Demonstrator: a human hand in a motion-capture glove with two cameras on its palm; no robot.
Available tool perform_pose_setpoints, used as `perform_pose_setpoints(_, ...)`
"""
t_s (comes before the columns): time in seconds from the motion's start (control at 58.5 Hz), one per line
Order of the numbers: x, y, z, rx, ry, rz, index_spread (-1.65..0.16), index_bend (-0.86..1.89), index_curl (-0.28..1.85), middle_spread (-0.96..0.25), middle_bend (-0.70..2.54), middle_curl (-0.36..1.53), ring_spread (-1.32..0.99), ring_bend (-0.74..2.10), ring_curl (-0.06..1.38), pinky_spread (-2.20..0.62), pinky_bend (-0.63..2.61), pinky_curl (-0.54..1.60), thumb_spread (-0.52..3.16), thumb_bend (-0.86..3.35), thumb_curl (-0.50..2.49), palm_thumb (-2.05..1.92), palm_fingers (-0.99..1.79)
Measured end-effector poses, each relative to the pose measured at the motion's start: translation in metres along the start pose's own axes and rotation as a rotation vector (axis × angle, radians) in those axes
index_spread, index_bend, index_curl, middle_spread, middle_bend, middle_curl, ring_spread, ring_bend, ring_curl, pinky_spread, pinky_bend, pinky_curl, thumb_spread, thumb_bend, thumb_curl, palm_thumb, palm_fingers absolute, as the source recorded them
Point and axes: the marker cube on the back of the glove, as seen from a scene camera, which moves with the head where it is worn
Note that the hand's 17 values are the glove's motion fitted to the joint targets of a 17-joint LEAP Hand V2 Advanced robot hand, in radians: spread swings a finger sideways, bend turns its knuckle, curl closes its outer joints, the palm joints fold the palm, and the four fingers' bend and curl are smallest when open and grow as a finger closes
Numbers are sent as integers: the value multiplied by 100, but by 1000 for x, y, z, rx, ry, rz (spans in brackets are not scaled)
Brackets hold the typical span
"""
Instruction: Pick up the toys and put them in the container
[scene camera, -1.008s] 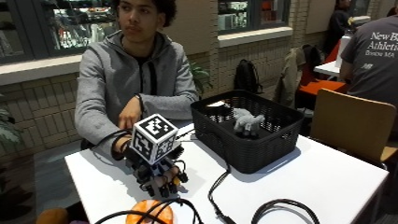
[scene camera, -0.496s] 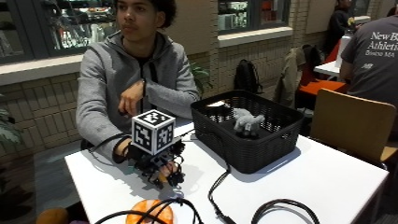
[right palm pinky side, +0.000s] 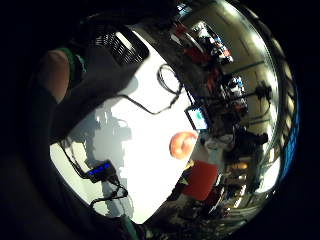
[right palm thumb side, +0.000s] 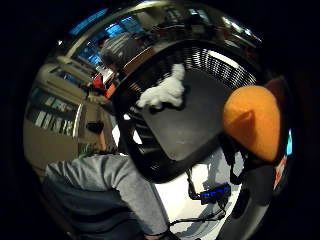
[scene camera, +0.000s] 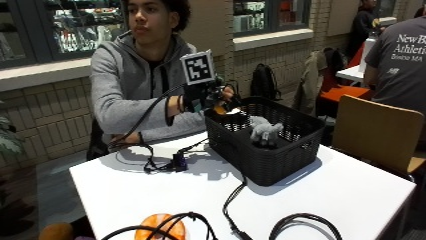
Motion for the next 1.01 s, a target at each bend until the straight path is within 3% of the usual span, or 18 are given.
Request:
perform_pose_setpoints(0.051,-5,-14,-2,5,78,-26,-17,95,58,-13,31,53,-25,34,30,-24,95,34,152,14,34,66,31)
perform_pose_setpoints(0.291,-46,-63,-7,-27,22,-88,-17,94,59,-14,29,56,-26,33,31,-23,92,35,154,12,33,61,32)
perform_pose_setpoints(0.376,-45,-64,0,-91,9,-130,-16,91,60,-11,15,53,-25,36,33,-23,98,38,156,10,31,57,20)
perform_pose_setpoints(0.479,-35,-54,9,-173,-15,-141,-10,44,49,-1,4,43,-22,50,38,-20,121,44,151,4,29,46,-20)
perform_pose_setpoints(0.581,-13,-38,14,-190,11,-37,-8,15,39,4,6,36,-19,49,38,-16,126,44,144,-2,28,39,-24)
perform_pose_setpoints(0.752,82,14,35,-265,190,217,-12,20,38,6,6,26,-17,46,38,-14,121,42,141,-1,28,36,-15)
perform_pose_setpoints(0.872,135,70,47,-303,39,302,-16,24,40,5,12,24,-18,45,38,-13,114,39,144,-2,27,30,-5)
perform_pose_setpoints(1.008,218,122,58,-327,-72,599,-17,26,42,4,21,26,-19,45,37,-13,108,36,147,0,28,31,8)
